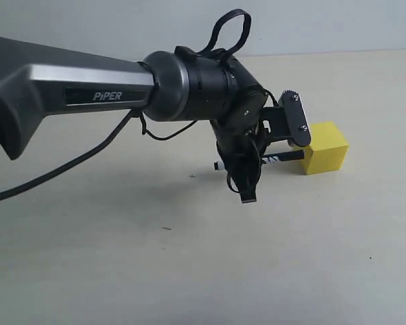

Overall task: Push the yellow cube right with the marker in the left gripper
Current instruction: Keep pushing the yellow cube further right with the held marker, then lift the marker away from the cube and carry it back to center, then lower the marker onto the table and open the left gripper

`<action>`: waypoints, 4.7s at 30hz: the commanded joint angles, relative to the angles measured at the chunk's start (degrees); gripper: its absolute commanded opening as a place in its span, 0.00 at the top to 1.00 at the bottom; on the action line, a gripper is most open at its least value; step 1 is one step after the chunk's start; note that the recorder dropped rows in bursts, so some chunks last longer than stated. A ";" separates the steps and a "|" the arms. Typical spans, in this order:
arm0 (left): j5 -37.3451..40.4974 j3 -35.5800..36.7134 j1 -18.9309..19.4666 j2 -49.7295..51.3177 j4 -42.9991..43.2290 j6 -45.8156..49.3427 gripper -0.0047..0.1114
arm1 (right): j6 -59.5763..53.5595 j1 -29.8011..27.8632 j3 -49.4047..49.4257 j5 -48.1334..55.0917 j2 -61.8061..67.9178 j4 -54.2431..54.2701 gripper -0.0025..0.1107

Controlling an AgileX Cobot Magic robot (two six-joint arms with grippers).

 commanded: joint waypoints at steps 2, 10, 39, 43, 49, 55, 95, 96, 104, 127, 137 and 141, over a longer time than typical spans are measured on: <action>0.17 -0.40 0.29 -0.57 1.10 -0.47 0.96 | 0.00 -0.37 0.28 -0.47 -0.33 -0.04 0.98; 0.00 -0.40 0.68 -1.00 9.33 -14.04 0.96 | 0.00 -0.37 0.28 -0.47 -0.33 -0.04 0.98; 12.44 14.03 4.71 -22.51 -8.92 -57.32 0.96 | 0.00 -0.37 0.28 -0.47 -0.33 -0.04 0.98; 11.17 14.56 4.82 -20.50 -8.92 -64.33 0.96 | 0.00 -0.37 0.28 -0.47 -0.33 -0.04 0.98; 4.06 14.56 4.82 -16.17 -9.03 -68.89 0.96 | 0.00 -0.37 0.28 -0.47 -0.33 -0.04 0.98; -1.75 14.46 4.82 -11.85 -9.15 -71.34 0.96 | 0.00 -0.37 0.28 -0.03 -0.33 -0.04 0.98; 2.18 14.46 8.21 -7.00 -12.40 -69.68 0.96 | 0.00 -0.37 0.28 -0.03 -0.33 -0.04 0.98; 1.79 14.46 8.21 -7.00 -12.40 -69.68 0.96 | 0.00 -0.37 0.28 -0.03 -0.33 -0.04 0.98; 1.52 14.46 8.21 -7.00 -12.61 -69.68 0.96 | 0.00 -0.37 0.28 -0.03 -0.33 -0.04 0.98; -1.11 14.46 8.21 -7.00 -12.53 -72.67 0.96 | 0.00 -0.37 0.28 -0.39 -0.33 -0.04 0.98; -0.88 14.46 8.96 -7.00 -12.13 -72.62 0.96 | 0.00 -0.37 0.28 -0.39 -0.33 -0.04 0.98; -0.88 14.46 8.96 -7.00 -12.13 -72.62 0.91 | 0.00 -0.37 0.28 -0.39 -0.33 -0.04 0.98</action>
